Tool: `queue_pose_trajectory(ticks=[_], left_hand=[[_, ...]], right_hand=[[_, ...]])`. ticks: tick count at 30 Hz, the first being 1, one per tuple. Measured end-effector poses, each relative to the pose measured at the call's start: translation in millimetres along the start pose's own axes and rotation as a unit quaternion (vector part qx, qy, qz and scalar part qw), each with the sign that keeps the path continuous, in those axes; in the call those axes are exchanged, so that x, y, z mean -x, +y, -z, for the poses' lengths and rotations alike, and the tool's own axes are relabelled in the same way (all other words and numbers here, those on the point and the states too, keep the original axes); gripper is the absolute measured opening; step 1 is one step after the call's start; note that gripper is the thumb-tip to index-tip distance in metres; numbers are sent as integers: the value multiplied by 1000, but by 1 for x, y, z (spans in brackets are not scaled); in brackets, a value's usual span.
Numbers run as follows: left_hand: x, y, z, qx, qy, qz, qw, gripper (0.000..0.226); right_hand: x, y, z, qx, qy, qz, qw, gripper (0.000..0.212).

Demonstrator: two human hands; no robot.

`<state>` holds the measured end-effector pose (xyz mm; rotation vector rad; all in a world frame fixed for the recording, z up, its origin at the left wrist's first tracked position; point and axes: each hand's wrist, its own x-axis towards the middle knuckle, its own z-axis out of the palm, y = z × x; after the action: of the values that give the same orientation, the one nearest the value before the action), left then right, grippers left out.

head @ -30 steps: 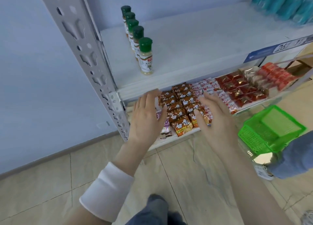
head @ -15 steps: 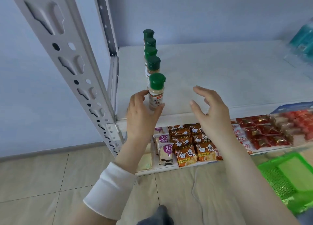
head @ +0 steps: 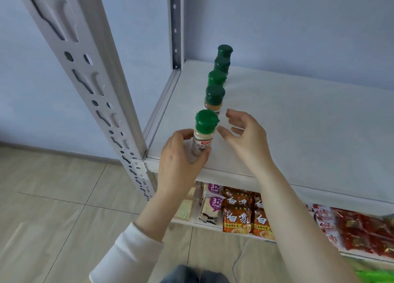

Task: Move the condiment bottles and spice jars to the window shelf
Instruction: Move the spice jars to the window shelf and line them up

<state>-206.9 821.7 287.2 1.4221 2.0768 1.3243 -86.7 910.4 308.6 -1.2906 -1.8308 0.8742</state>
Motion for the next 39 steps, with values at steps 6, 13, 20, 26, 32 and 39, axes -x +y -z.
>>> queue_pose_trajectory(ticks=[6,13,20,26,32,39], left_hand=[[-4,6,8,79,66,84,991,40],[-4,7,11,106,103,85,985,32],[9,11,15,176,85,98,976,25],[37,24,28,267,115,98,952,28],[77,25,54,294,185,110,931,18],[123,0,114,290,276,134,906,30]], right_hand=[[-24,4,-15,-15,-30,17,999,54],[-32,6,-24,-16,-27,18,999,42],[-17,1,-5,-54,-56,24,997,33],[16,-9,9,-135,-107,38,984,31],[53,-28,2,-229,-191,45,953,25],[96,-71,-51,-279,-309,58,907,22]])
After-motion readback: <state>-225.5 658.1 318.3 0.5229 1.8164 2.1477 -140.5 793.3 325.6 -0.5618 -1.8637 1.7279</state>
